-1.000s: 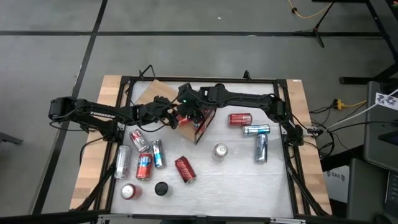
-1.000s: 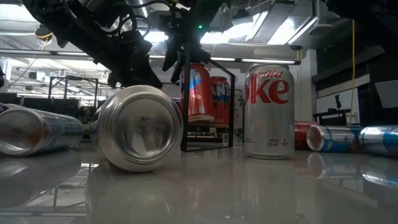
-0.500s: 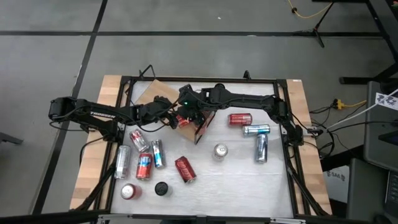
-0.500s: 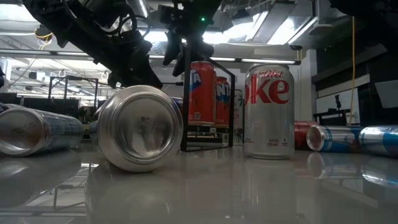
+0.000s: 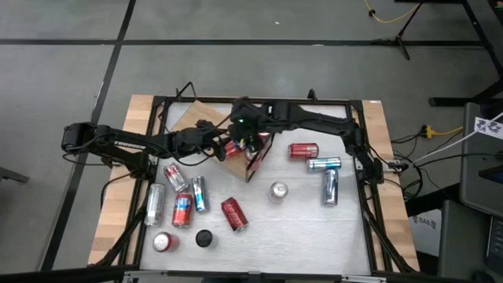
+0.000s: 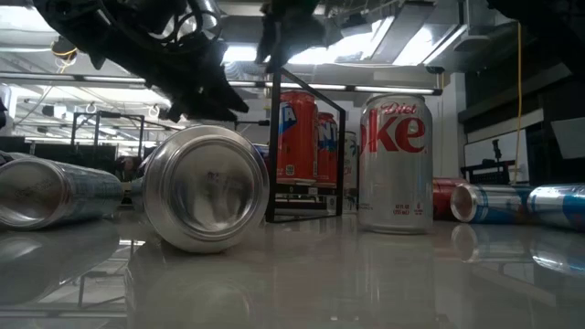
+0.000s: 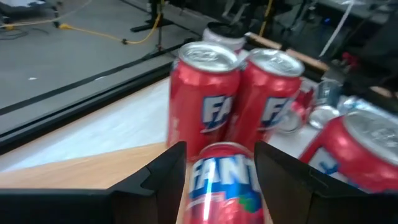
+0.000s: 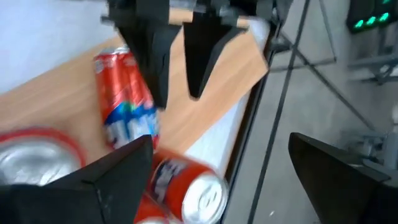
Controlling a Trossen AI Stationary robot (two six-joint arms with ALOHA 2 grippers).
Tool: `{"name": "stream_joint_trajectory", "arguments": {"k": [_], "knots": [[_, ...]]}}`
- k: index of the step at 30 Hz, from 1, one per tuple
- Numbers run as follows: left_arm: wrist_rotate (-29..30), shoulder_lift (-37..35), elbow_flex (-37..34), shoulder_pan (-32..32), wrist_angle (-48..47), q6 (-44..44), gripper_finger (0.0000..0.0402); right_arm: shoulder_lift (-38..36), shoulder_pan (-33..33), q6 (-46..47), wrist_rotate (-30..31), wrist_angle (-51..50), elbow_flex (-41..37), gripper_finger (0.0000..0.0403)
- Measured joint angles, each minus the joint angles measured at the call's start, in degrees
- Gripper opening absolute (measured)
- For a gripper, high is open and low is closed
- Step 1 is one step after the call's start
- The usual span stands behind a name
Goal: Pick and place cans onto a shelf
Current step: Put the bottom right red soda can on the shelf aligned with the other red soda can
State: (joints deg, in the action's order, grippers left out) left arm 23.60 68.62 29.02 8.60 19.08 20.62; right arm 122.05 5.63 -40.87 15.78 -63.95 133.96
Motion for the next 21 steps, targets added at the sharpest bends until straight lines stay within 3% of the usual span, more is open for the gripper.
{"name": "stream_joint_trajectory", "arguments": {"k": [15,21], "knots": [[-0.17,-0.02,0.04,0.1,1.11,-0.64,0.0182,-14.58,0.13,17.8,-2.9,-16.15,-2.0,0.0367],[-0.79,-0.02,0.04,0.15,1.09,-0.2,0.0185,-21.79,0.13,21.7,-2.92,-13.08,-15.54,0.0367]]}}
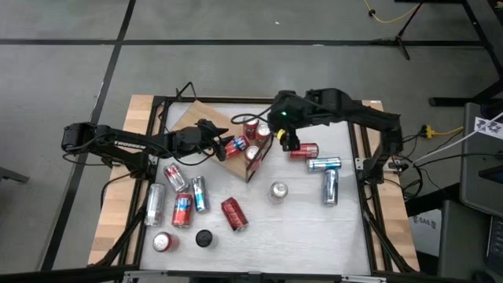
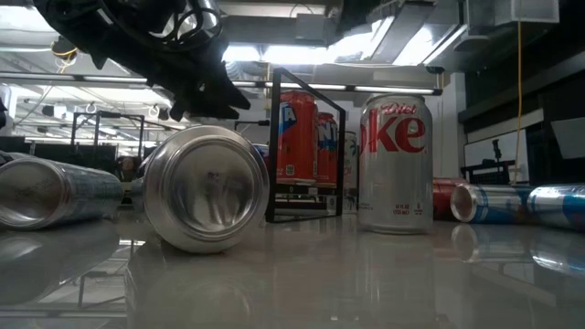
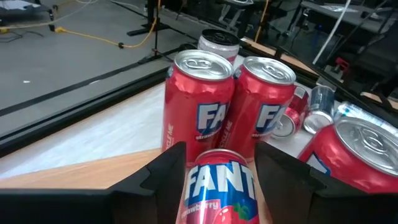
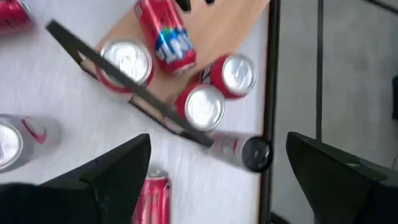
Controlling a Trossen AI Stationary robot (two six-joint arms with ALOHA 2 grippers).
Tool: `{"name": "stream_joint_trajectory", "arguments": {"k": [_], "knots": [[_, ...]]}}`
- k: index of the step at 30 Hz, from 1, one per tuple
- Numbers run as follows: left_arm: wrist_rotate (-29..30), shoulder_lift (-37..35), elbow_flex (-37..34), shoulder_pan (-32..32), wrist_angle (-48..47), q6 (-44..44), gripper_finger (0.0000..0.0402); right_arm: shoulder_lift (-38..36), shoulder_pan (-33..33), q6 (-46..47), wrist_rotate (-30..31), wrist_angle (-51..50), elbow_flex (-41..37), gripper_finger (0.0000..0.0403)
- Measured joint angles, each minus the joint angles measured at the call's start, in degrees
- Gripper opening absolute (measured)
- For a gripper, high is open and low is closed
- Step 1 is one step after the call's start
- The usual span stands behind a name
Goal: Pick and place cans onto a shelf
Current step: Put the bottom right red soda can on the shelf aligned with the other red soda can
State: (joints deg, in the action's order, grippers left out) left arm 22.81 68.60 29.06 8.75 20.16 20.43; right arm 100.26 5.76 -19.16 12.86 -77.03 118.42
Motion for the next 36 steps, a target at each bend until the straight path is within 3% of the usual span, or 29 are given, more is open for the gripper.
{"name": "stream_joint_trajectory", "arguments": {"k": [4,8,15,19,28,36], "knots": [[-1.56,0.0,0.0,-0.02,-0.01,0.0,0.021,-9.15,0.0,2.43,0.6,11.13,-16.67,0.0367],[-3.13,0.0,0.0,-0.02,-0.02,-0.05,0.0259,-19.63,0.0,5.61,1.97,24.62,-32.58,0.0367],[-4.48,0.0,0.0,-0.22,-0.11,-1.53,0.036,-33.27,-0.09,11.55,1.82,40.39,-50.45,0.0367],[-4.42,0.0,0.0,-0.22,-0.15,-1.49,0.0396,-36.07,-0.11,13.32,0.44,43.75,-55.0,0.0367],[-2.73,0.0,-0.02,-0.01,-0.15,-2.32,0.0388,-33.69,-0.12,13.59,-3.49,44.39,-57.25,0.0367],[-0.92,0.0,-0.02,0.0,0.24,-4.96,0.0387,-30.93,-0.11,13.36,-3.47,44.45,-57.25,0.0367]]}}
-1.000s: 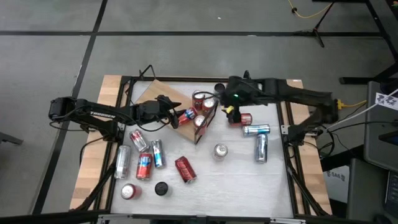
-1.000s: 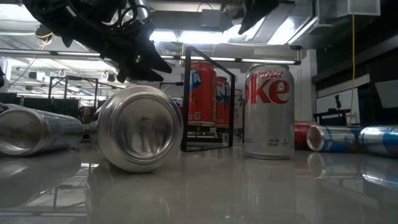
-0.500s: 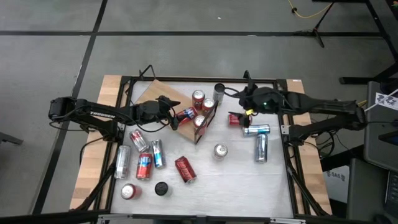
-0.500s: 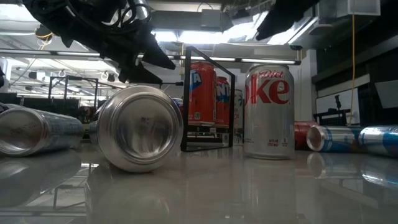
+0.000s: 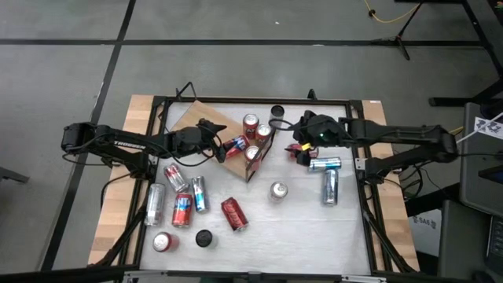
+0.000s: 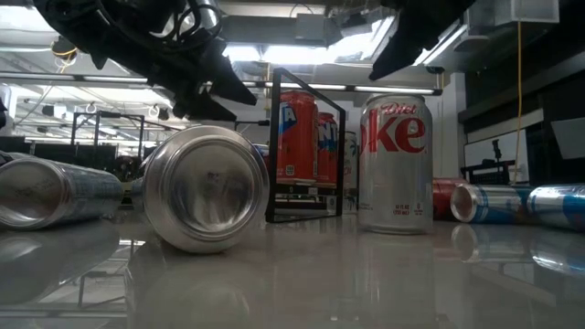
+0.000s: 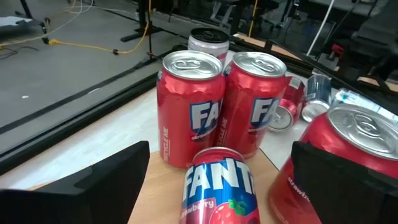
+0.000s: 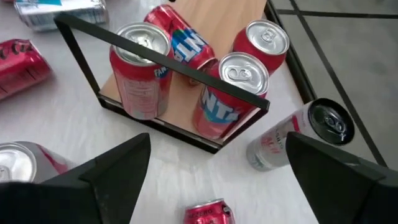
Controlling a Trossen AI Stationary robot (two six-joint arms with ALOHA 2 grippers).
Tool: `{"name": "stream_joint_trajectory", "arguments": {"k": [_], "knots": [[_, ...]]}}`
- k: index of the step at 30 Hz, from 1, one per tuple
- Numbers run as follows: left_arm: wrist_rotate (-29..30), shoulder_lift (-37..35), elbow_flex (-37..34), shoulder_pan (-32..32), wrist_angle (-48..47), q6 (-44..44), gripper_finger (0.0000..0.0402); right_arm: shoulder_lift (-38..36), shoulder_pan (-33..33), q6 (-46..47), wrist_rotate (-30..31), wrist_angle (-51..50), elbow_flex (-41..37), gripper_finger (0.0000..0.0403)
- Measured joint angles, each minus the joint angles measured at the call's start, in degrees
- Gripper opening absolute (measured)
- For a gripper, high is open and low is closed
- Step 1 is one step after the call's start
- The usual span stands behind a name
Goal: Pick and place cans onto a shelf
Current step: Put the bottom right red soda can on the shelf aligned with the other red soda can
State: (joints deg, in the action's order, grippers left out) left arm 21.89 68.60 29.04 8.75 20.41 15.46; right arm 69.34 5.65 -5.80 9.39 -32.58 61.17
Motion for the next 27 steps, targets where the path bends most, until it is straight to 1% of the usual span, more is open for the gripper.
{"name": "stream_joint_trajectory", "arguments": {"k": [6,10,14,16,20,22,24,27], "knots": [[-1.11,0.0,-0.04,0.0,3.57,-0.74,0.0387,1.25,0.0,0.0,-0.37,0.15,0.0,0.0367],[-5.04,0.0,-0.04,0.0,4.65,-2.54,0.0387,2.92,0.0,2.18,-5.16,0.85,0.0,0.0367],[-4.94,0.0,-0.04,-0.02,4.7,-2.54,0.0387,5.16,-0.05,4.04,-10.35,3.23,0.0,0.0367],[-4.86,0.01,-0.04,0.0,4.7,-2.51,0.0387,6.73,-0.07,4.02,-11.58,4.02,0.0,0.0367],[-3.19,1.12,-0.04,-0.02,4.86,-2.51,0.0387,9.99,-0.07,4.24,-11.5,6.3,0.0,0.0367],[-2.91,2.67,-0.04,0.0,6.37,-2.49,0.0387,11.53,-0.07,4.35,-11.49,6.87,0.0,0.0367],[-2.85,4.68,-0.04,-0.04,8.2,-2.46,0.0387,12.83,-0.07,6.09,-11.19,7.09,0.0,0.0367],[-2.86,8.08,-0.04,-0.06,11.61,-2.45,0.0387,14.15,-0.09,9.73,-8.9,7.14,0.0,0.0367]]}}
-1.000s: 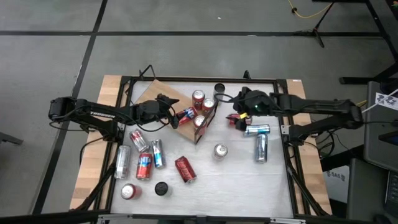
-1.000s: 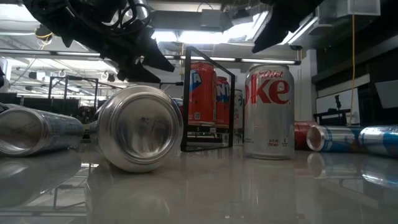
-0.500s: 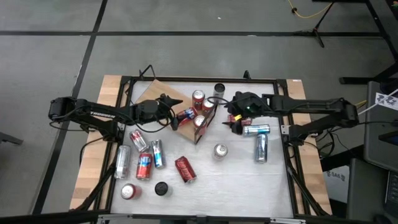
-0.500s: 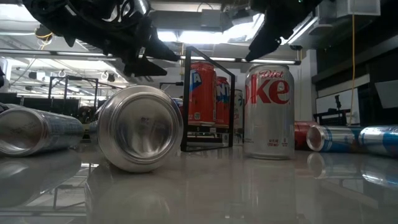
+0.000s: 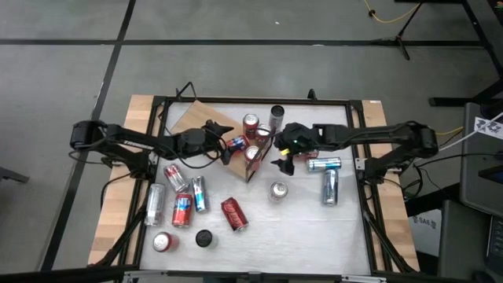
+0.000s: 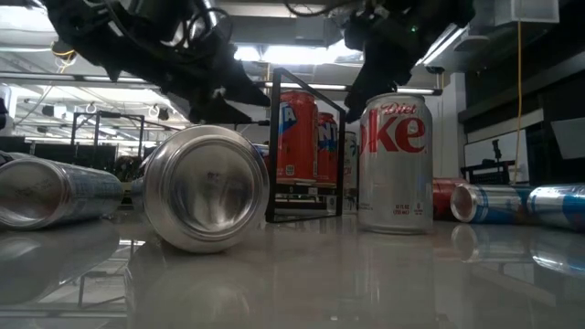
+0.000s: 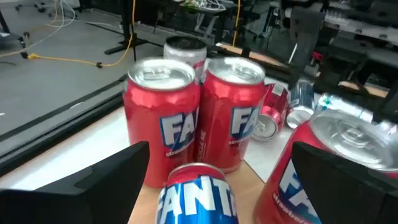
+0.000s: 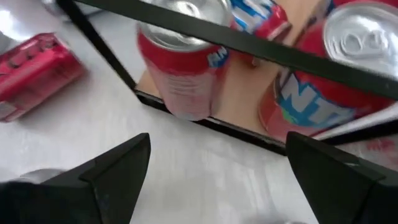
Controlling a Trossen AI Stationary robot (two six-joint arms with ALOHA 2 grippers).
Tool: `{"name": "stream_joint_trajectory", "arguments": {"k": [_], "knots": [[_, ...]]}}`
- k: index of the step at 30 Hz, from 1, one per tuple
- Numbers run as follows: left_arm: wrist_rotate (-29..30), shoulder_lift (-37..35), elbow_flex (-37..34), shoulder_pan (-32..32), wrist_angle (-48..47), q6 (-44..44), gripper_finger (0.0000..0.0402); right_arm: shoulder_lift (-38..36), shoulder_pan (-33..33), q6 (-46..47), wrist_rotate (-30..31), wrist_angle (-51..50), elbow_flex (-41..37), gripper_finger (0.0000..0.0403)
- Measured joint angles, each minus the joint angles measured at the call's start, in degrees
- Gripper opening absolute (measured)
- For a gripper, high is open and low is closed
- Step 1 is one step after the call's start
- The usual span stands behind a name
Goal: Pick and place cans onto a shelf
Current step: Put the bottom right red soda can on the shelf aligned with the other red soda can
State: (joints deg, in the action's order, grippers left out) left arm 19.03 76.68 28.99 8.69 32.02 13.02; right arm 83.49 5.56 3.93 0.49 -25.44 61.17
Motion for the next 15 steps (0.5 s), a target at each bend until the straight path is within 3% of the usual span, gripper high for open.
{"name": "stream_joint_trajectory", "arguments": {"k": [7,15], "knots": [[0.0,5.45,0.0,0.02,5.83,0.0,0.0387,1.83,0.0,6.27,1.84,0.58,0.02,0.0367],[1.38,6.3,-0.02,0.01,6.28,-0.08,0.0387,5.58,-2.37,7.88,3.92,3.69,0.02,0.0367]]}}
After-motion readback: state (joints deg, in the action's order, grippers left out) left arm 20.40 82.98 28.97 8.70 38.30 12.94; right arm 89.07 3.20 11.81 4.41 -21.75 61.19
